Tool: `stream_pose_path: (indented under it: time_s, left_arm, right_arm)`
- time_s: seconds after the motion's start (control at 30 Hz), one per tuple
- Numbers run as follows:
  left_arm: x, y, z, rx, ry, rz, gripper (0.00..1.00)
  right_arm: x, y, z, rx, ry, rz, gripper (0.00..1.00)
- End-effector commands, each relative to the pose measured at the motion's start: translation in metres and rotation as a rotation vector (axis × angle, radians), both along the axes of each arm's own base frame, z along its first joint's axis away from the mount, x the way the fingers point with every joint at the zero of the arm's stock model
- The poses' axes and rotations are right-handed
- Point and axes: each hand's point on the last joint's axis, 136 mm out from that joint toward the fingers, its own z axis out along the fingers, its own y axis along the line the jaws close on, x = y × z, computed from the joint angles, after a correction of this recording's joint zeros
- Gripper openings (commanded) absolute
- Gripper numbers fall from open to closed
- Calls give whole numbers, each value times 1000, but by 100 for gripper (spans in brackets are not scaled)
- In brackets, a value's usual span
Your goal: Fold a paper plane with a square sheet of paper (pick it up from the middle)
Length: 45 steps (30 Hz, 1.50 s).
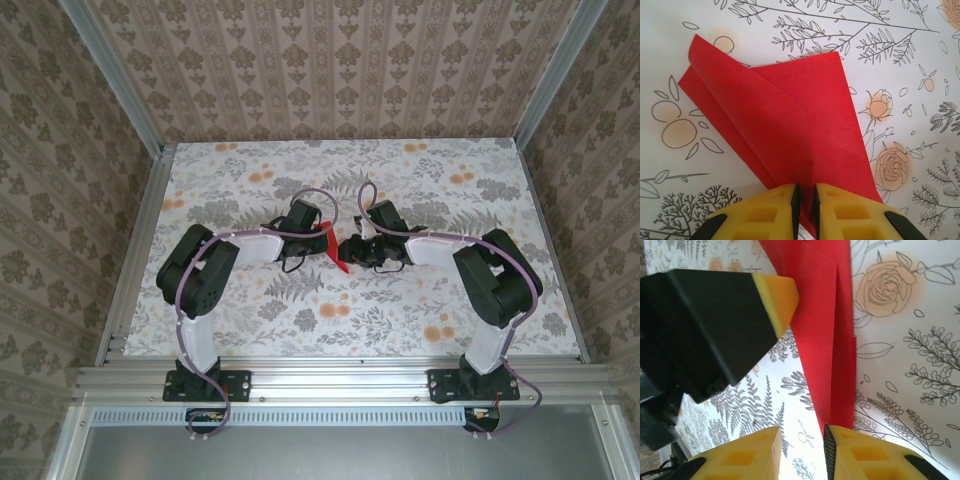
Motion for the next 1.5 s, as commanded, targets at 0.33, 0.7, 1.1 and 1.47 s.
stream_pose_path:
  time_s: [0.33,0.7,1.1,1.47]
  left_arm:
    - [-28,18,-35,80,118,5,19]
    - [-28,18,-35,79,118,3,19]
    - [-30,19,-37,78,122,0,19]
    - [-30,18,-37,78,122,0,19]
  right_arm:
    - [-2,-2,-5,-43,23,-2,30]
    - [2,-1,-4,-50,-5,2,28]
    - [10,8,12,-1,-40,6,33]
    - [4,14,11,39,-7,25,21]
